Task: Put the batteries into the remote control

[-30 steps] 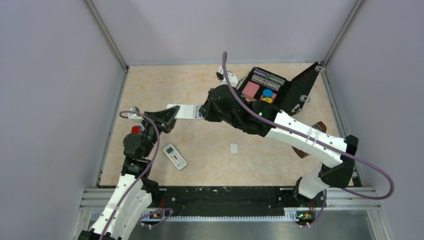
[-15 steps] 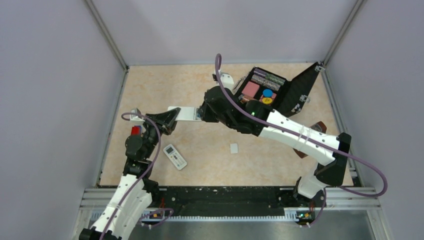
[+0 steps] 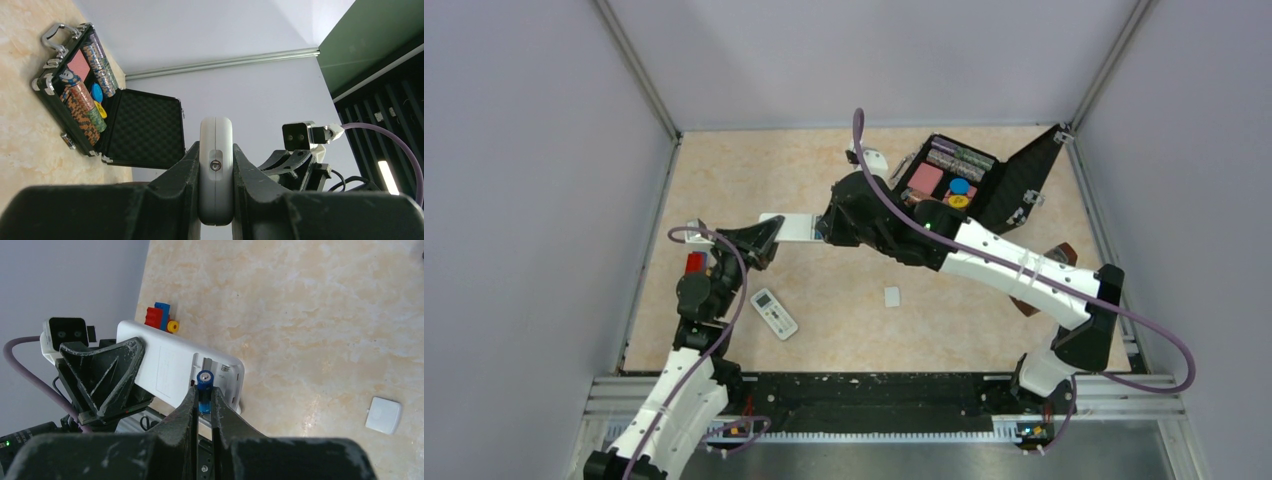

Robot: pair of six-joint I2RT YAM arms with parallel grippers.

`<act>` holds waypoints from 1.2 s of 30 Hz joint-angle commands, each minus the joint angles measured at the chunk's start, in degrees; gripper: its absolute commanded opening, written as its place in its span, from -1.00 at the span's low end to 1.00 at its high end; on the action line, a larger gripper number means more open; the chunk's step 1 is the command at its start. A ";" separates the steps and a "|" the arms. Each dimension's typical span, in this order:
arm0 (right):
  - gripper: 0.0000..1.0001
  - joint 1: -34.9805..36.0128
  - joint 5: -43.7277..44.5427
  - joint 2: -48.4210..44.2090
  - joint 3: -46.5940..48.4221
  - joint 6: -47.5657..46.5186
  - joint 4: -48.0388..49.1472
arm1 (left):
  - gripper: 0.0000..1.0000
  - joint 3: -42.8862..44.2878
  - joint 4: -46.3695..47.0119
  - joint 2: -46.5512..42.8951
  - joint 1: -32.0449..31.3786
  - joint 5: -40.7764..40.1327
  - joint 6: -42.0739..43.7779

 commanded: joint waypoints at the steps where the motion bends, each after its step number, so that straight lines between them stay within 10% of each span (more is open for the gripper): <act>1: -1.00 -0.29 -4.15 -0.47 -0.59 0.32 1.20 | -1.00 -0.04 7.57 0.56 -0.14 -0.88 -1.83; 36: -0.47 -1.58 -4.34 0.35 4.87 0.20 -4.44 | -1.00 -0.65 7.51 0.12 -0.14 -1.41 -3.06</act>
